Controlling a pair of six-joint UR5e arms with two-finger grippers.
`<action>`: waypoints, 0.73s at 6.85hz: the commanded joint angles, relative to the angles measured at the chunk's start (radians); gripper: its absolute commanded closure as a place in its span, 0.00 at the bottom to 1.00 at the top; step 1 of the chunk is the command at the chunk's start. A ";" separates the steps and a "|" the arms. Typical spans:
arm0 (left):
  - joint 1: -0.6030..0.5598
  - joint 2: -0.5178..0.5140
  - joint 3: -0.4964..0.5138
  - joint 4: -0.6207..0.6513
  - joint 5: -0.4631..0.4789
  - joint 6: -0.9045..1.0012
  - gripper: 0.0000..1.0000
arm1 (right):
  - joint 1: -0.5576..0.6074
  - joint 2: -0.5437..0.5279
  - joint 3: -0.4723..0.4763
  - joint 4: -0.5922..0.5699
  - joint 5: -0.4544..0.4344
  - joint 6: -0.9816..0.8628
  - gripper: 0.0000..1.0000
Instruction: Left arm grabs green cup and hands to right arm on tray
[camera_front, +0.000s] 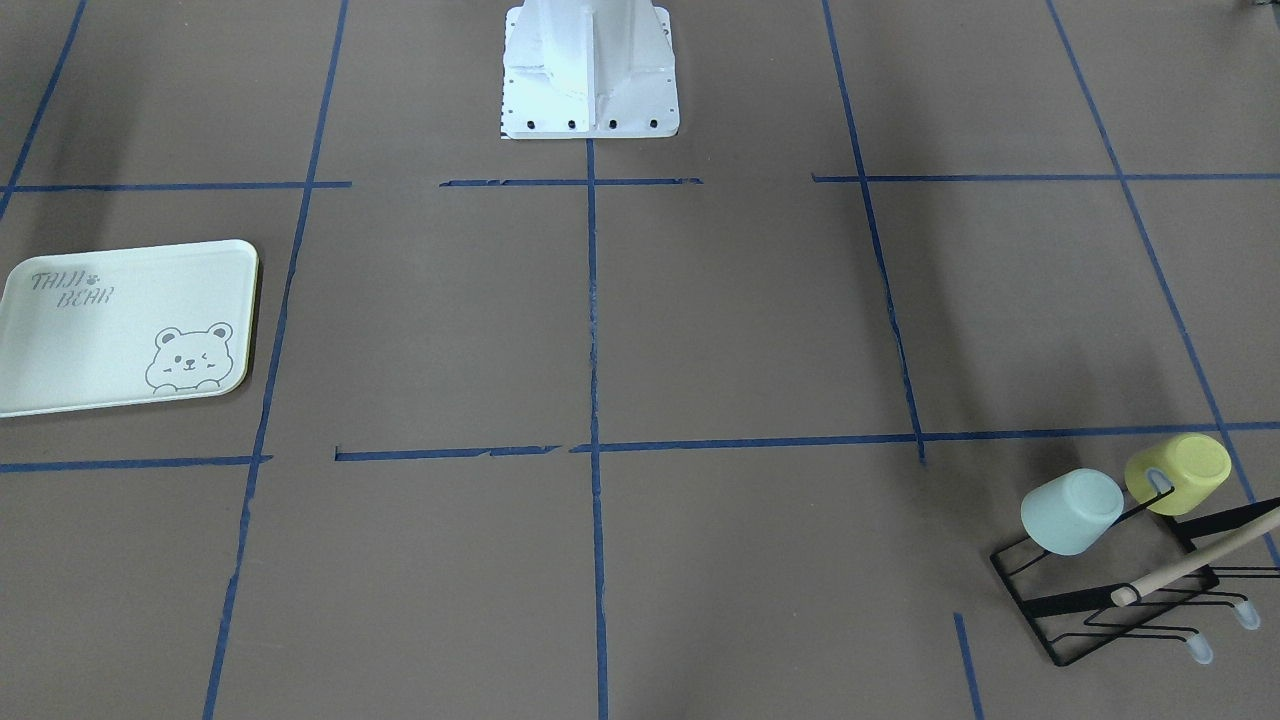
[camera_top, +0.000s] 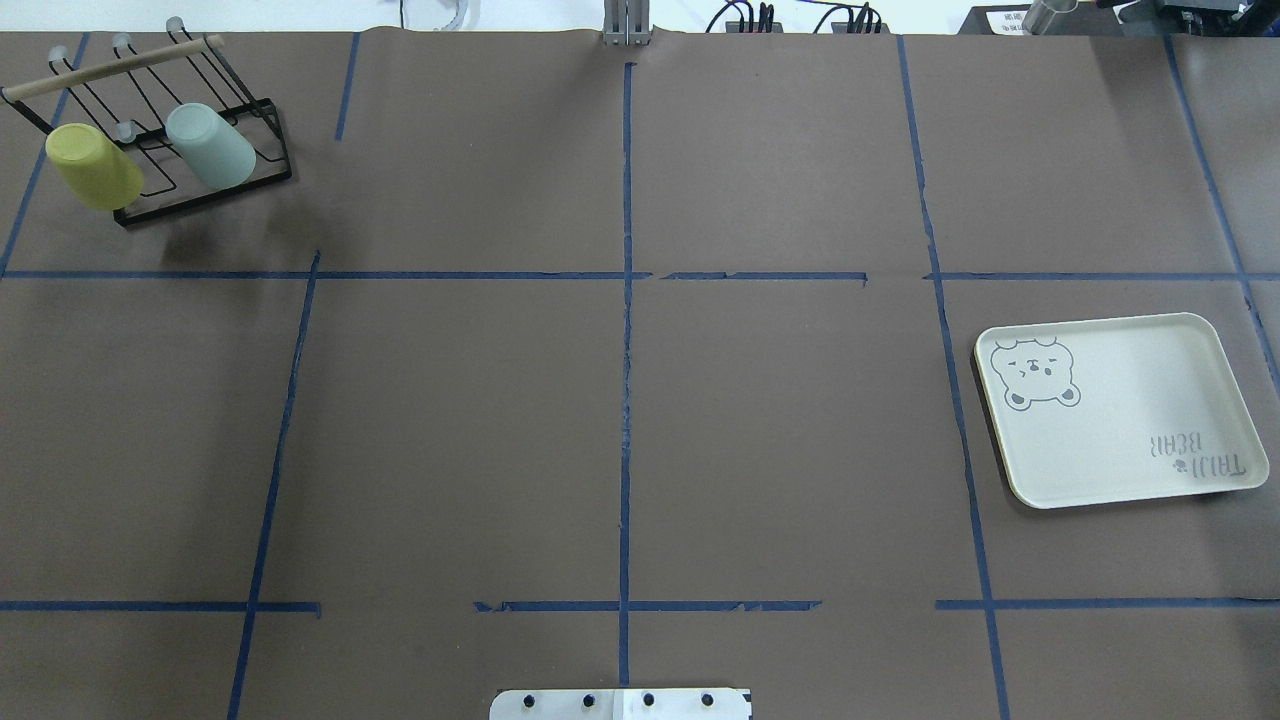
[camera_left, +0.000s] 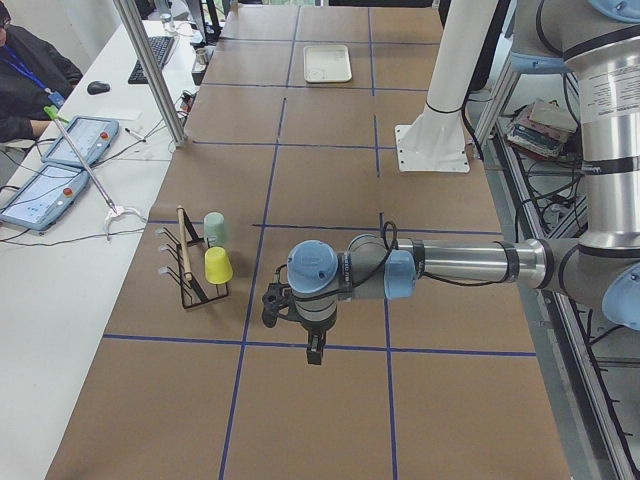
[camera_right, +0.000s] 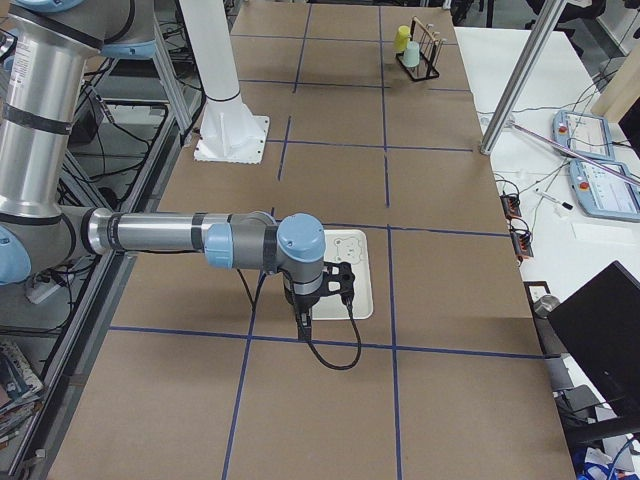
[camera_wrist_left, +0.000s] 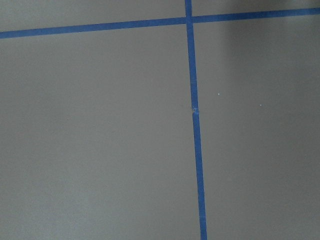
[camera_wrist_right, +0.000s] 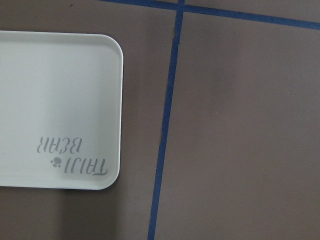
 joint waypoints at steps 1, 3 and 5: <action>0.002 0.001 0.000 0.002 0.000 0.000 0.00 | 0.000 0.000 0.000 0.000 0.001 0.001 0.00; 0.005 0.001 -0.006 0.002 0.005 0.000 0.00 | -0.001 0.001 0.005 0.002 0.001 0.003 0.00; 0.006 -0.089 -0.011 -0.103 0.009 -0.008 0.00 | -0.001 0.002 0.012 0.002 0.001 0.003 0.00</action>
